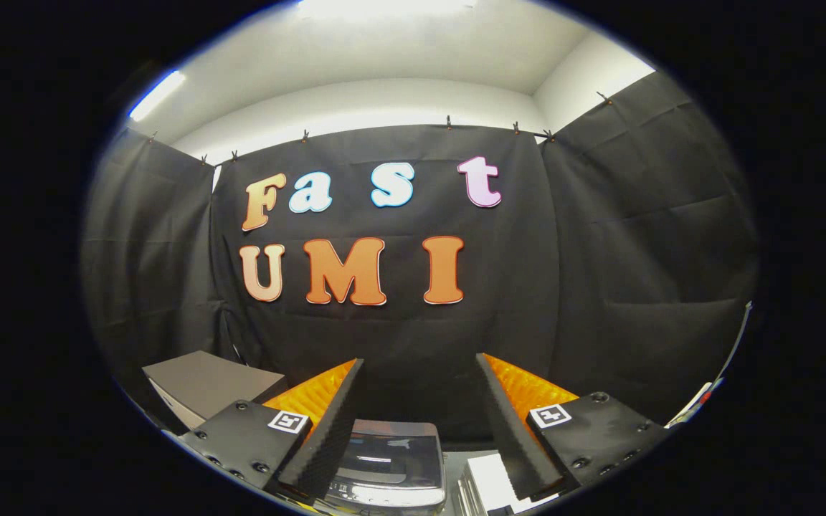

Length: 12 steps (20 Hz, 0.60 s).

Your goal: Put the clothes into the washing machine and then close the washing machine lid.

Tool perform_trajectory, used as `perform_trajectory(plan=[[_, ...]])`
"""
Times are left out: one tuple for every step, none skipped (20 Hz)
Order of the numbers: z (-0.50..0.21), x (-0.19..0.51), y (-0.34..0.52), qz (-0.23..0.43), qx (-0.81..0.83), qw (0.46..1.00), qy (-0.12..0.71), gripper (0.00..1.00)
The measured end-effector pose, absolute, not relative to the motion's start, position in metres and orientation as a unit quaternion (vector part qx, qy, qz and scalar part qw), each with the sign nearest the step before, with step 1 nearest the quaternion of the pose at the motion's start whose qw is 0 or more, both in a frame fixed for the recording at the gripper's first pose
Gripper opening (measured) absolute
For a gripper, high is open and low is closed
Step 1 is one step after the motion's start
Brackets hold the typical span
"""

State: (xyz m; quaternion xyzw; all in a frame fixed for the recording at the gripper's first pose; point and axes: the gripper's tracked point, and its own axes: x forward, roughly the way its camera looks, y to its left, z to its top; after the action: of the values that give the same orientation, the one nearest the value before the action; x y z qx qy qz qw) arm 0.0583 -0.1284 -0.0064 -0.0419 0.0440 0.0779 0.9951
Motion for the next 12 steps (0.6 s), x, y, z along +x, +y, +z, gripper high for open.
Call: perform_trajectory(plan=[[-0.006,0.056,-0.133,0.075,-0.044,0.995,0.042,0.98],[-0.006,0.054,-0.136,0.072,-0.048,0.995,0.04,0.98],[-0.007,0.05,-0.14,0.07,-0.049,0.995,0.042,0.97],[-0.007,0.047,-0.141,0.07,-0.048,0.995,0.043,0.97],[-0.005,0.044,-0.14,0.071,-0.045,0.995,0.043,0.97],[-0.005,0.042,-0.141,0.071,-0.043,0.996,0.044,0.97],[-0.005,0.042,-0.143,0.071,-0.041,0.996,0.044,0.97],[-0.005,0.041,-0.144,0.07,-0.04,0.996,0.044,0.97],[-0.005,0.04,-0.145,0.068,-0.039,0.996,0.044,0.97],[-0.005,0.039,-0.147,0.067,-0.037,0.996,0.044,0.97],[-0.005,0.038,-0.146,0.068,-0.035,0.996,0.043,0.97],[-0.006,0.036,-0.146,0.068,-0.032,0.996,0.043,0.97]])
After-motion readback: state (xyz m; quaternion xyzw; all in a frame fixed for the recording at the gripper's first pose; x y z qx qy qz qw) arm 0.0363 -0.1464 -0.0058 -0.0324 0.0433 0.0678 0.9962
